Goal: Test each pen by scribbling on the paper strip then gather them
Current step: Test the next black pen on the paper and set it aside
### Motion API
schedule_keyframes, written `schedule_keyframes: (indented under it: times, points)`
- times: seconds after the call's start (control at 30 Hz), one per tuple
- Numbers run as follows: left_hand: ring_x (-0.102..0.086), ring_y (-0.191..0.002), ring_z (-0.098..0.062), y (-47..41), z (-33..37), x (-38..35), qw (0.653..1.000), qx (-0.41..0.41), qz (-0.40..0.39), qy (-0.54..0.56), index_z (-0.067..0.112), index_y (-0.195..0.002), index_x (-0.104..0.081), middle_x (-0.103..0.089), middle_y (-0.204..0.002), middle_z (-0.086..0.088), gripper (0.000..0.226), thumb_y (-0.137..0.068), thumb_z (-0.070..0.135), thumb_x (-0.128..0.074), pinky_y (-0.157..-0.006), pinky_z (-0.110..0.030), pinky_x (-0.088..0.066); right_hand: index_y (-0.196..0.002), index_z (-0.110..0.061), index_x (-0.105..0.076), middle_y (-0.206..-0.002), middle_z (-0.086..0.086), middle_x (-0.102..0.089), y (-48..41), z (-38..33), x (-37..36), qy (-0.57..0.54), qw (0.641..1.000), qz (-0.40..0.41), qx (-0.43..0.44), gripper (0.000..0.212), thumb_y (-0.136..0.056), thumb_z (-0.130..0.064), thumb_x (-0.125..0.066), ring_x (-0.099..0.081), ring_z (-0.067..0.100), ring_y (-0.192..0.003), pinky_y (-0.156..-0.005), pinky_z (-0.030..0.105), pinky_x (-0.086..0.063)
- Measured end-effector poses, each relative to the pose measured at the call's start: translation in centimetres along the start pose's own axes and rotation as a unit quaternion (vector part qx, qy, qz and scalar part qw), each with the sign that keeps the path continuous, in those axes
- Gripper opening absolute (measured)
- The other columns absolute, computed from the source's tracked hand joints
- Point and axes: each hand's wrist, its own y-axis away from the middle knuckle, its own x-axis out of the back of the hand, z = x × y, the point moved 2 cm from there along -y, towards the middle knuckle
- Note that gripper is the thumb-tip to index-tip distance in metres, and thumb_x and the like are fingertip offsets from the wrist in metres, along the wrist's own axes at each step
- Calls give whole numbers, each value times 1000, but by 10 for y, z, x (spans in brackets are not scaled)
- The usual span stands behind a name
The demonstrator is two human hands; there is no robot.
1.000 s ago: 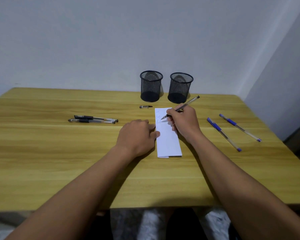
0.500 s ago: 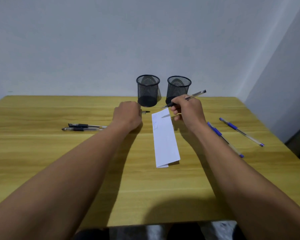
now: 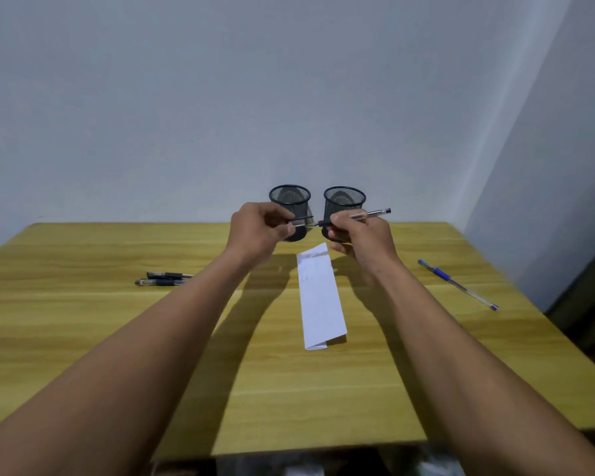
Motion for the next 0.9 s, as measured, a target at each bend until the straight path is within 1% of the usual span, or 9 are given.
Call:
schedule_keyframes:
  times: [0.13, 0.17, 0.2, 0.27, 0.37, 0.47, 0.53, 0.73, 0.9]
  points:
    - [-70, -72, -17, 8, 21, 6, 996, -1, -43, 77, 18, -89, -78, -77, -82, -5, 15, -79, 8, -82, -76, -32, -58, -82, -13, -69, -78, 6, -69, 13, -20, 0, -22, 1000, -14, 4, 12, -93, -7, -69, -67, 14, -70, -60, 24, -59]
    - [-69, -71, -17, 10, 26, 7, 995, 1, -48, 88, 19, -88, -78, -77, -82, -5, 15, -79, 7, -82, -77, -34, -59, -82, -12, -68, -75, 5, -69, 16, -26, 0, -32, 999, -17, 4, 12, -93, -6, -69, -67, 14, -68, -59, 24, -58]
    - [-68, -70, -16, 11, 30, 8, 994, 3, -47, 97, 19, -87, -78, -76, -81, -5, 15, -79, 7, -81, -76, -34, -59, -82, -11, -67, -72, 4, -68, 19, -31, 0, -43, 999, -15, 6, 12, -93, -5, -68, -66, 13, -65, -57, 23, -57]
    - [-67, -68, -15, 13, 39, 10, 994, 10, -35, 107, 15, -90, -77, -75, -81, -4, 13, -81, 6, -80, -71, -28, -57, -81, -11, -67, -67, 3, -66, 24, -41, 4, -61, 998, 1, 18, 14, -93, -4, -67, -64, 12, -61, -55, 22, -56]
    - [-66, -69, -15, 17, 47, 16, 993, 21, -23, 110, 13, -92, -77, -75, -82, -4, 12, -82, 6, -79, -68, -22, -55, -82, -11, -67, -69, 5, -66, 29, -51, 10, -72, 997, 5, 23, 12, -93, -6, -66, -63, 13, -61, -56, 22, -56]
    - [-66, -71, -16, 19, 52, 17, 991, 26, -34, 126, 14, -91, -77, -75, -83, -5, 12, -82, 7, -80, -76, -29, -60, -82, -10, -67, -68, 4, -66, 33, -54, 9, -67, 997, -24, 16, 13, -93, -5, -66, -63, 14, -63, -58, 23, -57]
    - [-67, -74, -17, 22, 57, 14, 986, 32, -55, 153, 8, -96, -76, -74, -88, -9, 15, -82, 5, -79, -81, -33, -61, -82, -9, -67, -67, 4, -66, 35, -55, 7, -67, 997, -40, 14, 12, -94, -5, -66, -64, 13, -62, -59, 23, -57]
    - [-72, -80, -21, 32, 68, 12, 958, 81, -69, 266, -2, -99, -74, -74, -96, -16, 15, -85, 3, -75, -82, -29, -60, -86, -8, -68, -72, 5, -70, 37, -55, 6, -91, 994, -55, -1, 8, -94, -6, -69, -69, 12, -64, -64, 24, -61]
    - [-71, -83, -21, 36, 72, 13, 952, 85, -44, 290, -2, -95, -74, -73, -95, -16, 9, -86, -3, -72, -75, -23, -59, -89, -2, -68, -68, 7, -70, 40, -56, 0, -124, 990, -61, -4, 4, -93, -2, -69, -69, 12, -60, -68, 23, -63]
